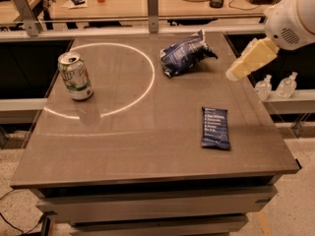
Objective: Move blue chip bag near rxbar blueberry
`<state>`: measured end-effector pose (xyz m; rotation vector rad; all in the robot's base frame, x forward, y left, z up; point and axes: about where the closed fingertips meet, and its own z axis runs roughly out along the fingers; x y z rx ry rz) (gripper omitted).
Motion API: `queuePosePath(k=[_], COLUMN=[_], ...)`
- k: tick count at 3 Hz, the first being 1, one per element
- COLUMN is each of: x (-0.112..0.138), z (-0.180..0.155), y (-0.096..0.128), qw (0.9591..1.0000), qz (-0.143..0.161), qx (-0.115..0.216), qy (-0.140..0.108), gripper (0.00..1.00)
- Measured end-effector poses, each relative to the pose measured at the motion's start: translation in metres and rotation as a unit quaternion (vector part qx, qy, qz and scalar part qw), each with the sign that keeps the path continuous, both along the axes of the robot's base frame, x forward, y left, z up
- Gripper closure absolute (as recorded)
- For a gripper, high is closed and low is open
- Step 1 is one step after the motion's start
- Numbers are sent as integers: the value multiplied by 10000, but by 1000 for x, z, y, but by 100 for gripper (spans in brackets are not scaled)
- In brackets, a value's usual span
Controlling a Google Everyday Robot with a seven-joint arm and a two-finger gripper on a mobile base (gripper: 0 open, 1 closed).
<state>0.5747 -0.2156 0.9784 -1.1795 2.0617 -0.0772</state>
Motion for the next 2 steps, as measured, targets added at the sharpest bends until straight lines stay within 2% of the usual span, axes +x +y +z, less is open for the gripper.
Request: queuePosePath(k=[1,2], x=[36,71], z=[-5,-14], y=[23,51], qw=[9967,9925], qz=[386,837], qx=[709,879], qy=[-67,-151], gripper=[0,0])
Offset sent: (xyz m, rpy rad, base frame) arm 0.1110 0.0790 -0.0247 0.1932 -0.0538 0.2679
